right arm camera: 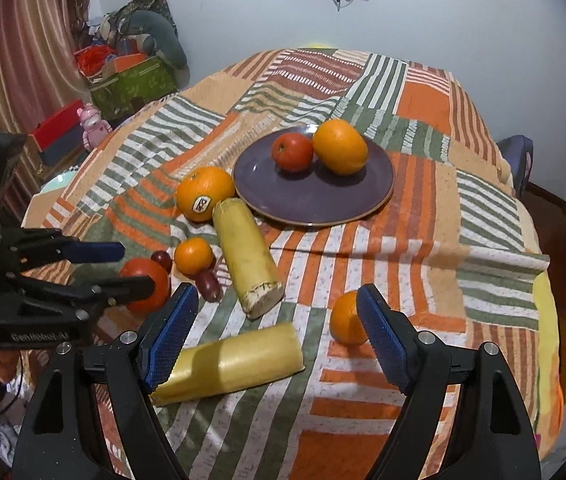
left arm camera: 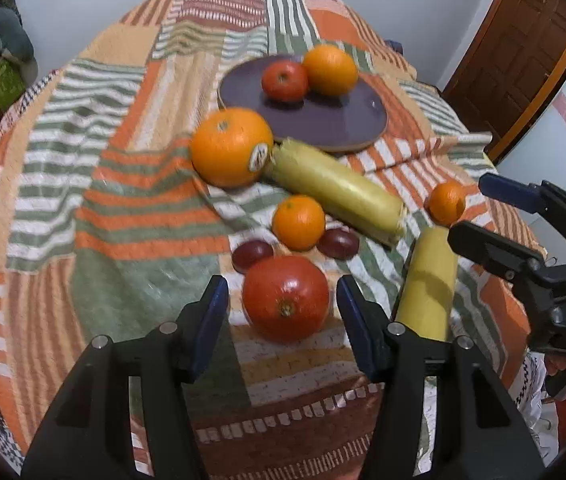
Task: Organize fruits
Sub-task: 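Move right gripper to the yellow-green cylinder and close on it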
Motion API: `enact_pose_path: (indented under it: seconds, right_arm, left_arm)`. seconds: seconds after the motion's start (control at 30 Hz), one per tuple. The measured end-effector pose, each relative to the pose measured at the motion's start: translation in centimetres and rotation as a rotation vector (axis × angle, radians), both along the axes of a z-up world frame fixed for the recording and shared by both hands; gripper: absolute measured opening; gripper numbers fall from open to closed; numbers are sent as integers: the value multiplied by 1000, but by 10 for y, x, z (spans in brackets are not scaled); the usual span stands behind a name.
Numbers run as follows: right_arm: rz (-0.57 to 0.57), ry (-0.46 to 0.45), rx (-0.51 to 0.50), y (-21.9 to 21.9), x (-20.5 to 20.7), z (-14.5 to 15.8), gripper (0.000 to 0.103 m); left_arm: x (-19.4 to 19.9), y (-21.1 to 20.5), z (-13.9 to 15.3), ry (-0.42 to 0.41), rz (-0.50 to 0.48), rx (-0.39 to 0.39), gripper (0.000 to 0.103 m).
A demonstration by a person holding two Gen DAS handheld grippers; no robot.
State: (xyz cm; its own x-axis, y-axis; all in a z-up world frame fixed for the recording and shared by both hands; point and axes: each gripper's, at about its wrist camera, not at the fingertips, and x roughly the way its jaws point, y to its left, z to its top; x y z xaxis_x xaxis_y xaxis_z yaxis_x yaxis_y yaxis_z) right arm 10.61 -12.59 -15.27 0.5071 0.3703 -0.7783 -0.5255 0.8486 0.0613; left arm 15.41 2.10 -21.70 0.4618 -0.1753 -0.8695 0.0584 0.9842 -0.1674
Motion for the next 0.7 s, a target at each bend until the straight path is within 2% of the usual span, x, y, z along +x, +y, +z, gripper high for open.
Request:
enact_pose_path:
  seconds: [0.33, 0.47, 0.7]
  right_arm:
    - [31, 40, -5, 15, 16, -16, 62]
    - [58, 57, -23, 27, 25, -23, 57]
    - [88, 115, -43, 39, 45, -38, 49]
  left_arm:
    - [-1, 5, -16, 10, 32, -52, 56]
    - [-4, 9, -12, -5, 29, -67, 49]
    - [-8, 20, 9, -72, 21, -38, 48]
